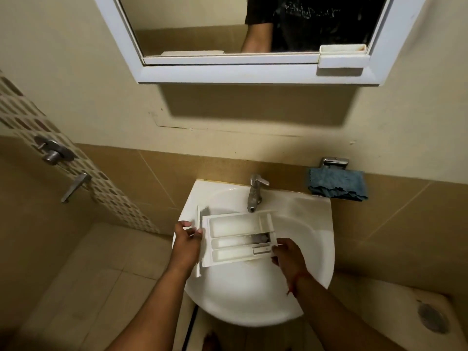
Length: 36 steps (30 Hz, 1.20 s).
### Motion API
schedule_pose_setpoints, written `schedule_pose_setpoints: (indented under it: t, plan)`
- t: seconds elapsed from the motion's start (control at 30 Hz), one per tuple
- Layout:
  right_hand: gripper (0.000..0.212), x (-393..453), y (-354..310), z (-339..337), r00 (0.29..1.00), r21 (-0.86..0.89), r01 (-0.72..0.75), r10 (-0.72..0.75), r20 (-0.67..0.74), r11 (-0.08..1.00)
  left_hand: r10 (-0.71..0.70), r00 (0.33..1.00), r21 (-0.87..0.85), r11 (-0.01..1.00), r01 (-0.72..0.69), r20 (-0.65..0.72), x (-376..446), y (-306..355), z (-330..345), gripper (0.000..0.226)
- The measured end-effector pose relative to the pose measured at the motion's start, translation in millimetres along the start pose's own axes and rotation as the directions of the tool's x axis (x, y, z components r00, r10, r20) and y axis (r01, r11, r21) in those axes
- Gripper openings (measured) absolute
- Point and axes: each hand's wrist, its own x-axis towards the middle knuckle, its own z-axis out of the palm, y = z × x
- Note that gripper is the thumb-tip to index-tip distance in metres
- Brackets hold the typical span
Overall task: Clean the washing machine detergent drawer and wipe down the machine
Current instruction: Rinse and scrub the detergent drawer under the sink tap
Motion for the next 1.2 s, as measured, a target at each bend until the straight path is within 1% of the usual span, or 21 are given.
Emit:
schedule_pose_setpoints:
  t: [0.07,0.1,0.2,0.3,0.37,0.43,0.53,0.6,0.67,0.73,0.77,0.83,0.87,0.93,1.0,1.07,1.13,1.17,1.2]
  plan:
    - [0.021,-0.3,-0.8,-5.4,0.995,-0.115,0.08,-0.086,-0.048,0.99,-0.058,0.998,-0.004,0.998,0.058,0.02,-2.3,-4.7,3.2,0.019]
    - [0.021,-1.3,-1.9,-8.4,0.992,-0.138,0.104,-0.113,-0.062,0.985,-0.078,0.996,-0.006,0.997,0.078,0.031,-3.2,-7.3,5.3,0.019]
    - [0.021,-1.6,-5.7,-15.2,0.986,-0.099,0.129,-0.138,-0.093,0.987,-0.156,0.987,-0.017,0.988,0.156,0.025,-4.2,-13.8,10.1,0.018]
    - [0.016,-5.7,-11.1,-14.3,0.986,-0.027,0.142,-0.144,-0.09,0.99,-0.231,0.971,-0.076,0.971,0.226,-0.057,-4.9,-18.7,9.4,0.026]
    - [0.016,-6.8,-13.3,-6.1,0.988,-0.021,0.146,-0.147,-0.055,0.989,-0.241,0.96,-0.107,0.968,0.227,-0.14,-6.5,-21.8,7.0,0.03]
    - [0.021,-4.9,-13.9,5.9,0.988,-0.037,0.151,-0.152,-0.013,0.988,-0.237,0.949,-0.126,0.969,0.215,-0.209,-10.7,-21.7,4.8,0.032]
    - [0.031,2.3,-23.2,24.4,0.991,-0.034,0.129,-0.13,-0.032,0.991,-0.214,0.942,-0.099,0.976,0.194,-0.258,-15.2,-19.9,2.9,0.037]
    - [0.043,6.2,-35.9,35.6,0.991,0.015,0.127,-0.127,-0.042,0.992,-0.196,0.945,-0.042,0.981,0.192,-0.262,-19.4,-15.0,2.4,0.04]
    - [0.055,10.3,-48.0,42.3,0.994,0.129,0.107,-0.106,-0.015,0.986,-0.196,0.951,-0.002,0.979,0.202,-0.238,-23.8,-13.5,5.4,0.048]
    - [0.06,13.0,-56.0,50.2,0.996,0.259,0.063,-0.076,0.039,0.964,-0.224,0.963,0.038,0.972,0.232,-0.15,-28.9,-12.9,9.6,0.058]
    - [0.059,13.2,-59.2,54.1,0.996,0.256,0.066,-0.078,0.036,0.964,-0.245,0.965,0.044,0.967,0.249,-0.092,-30.3,-15.7,12.7,0.064]
    - [0.054,11.0,-63.3,61.1,0.992,0.191,0.124,-0.125,-0.009,0.974,-0.319,0.948,0.017,0.948,0.319,-0.006,-32.0,-19.7,18.3,0.069]
    - [0.052,8.4,-64.5,62.8,0.989,0.168,0.149,-0.146,-0.029,0.974,-0.363,0.932,-0.03,0.931,0.363,0.017,-33.0,-20.9,21.9,0.064]
    - [0.05,3.1,-62.3,64.9,0.983,0.114,0.181,-0.179,-0.026,0.977,-0.435,0.898,-0.143,0.887,0.44,0.064,-33.9,-24.8,29.6,0.055]
    - [0.059,0.8,-52.0,65.6,0.982,0.011,0.189,-0.189,-0.015,0.982,-0.473,0.872,-0.229,0.842,0.489,0.124,-33.3,-28.6,35.3,0.054]
    - [0.068,-0.2,-41.5,66.4,0.981,-0.136,0.181,-0.188,-0.044,0.974,-0.494,0.852,-0.281,0.805,0.523,0.171,-28.0,-34.7,35.2,0.054]
    - [0.072,0.6,-35.1,67.0,0.981,-0.23,0.15,-0.174,-0.089,0.962,-0.522,0.831,-0.28,0.783,0.556,0.192,-18.8,-38.6,28.9,0.051]
    - [0.072,1.0,-34.2,66.7,0.98,-0.242,0.139,-0.168,-0.103,0.96,-0.528,0.833,-0.238,0.798,0.554,0.168,-15.2,-38.0,24.4,0.055]
    - [0.072,1.3,-34.8,66.3,0.98,-0.251,0.135,-0.166,-0.108,0.959,-0.505,0.857,-0.165,0.841,0.515,0.102,-10.7,-37.3,19.7,0.06]
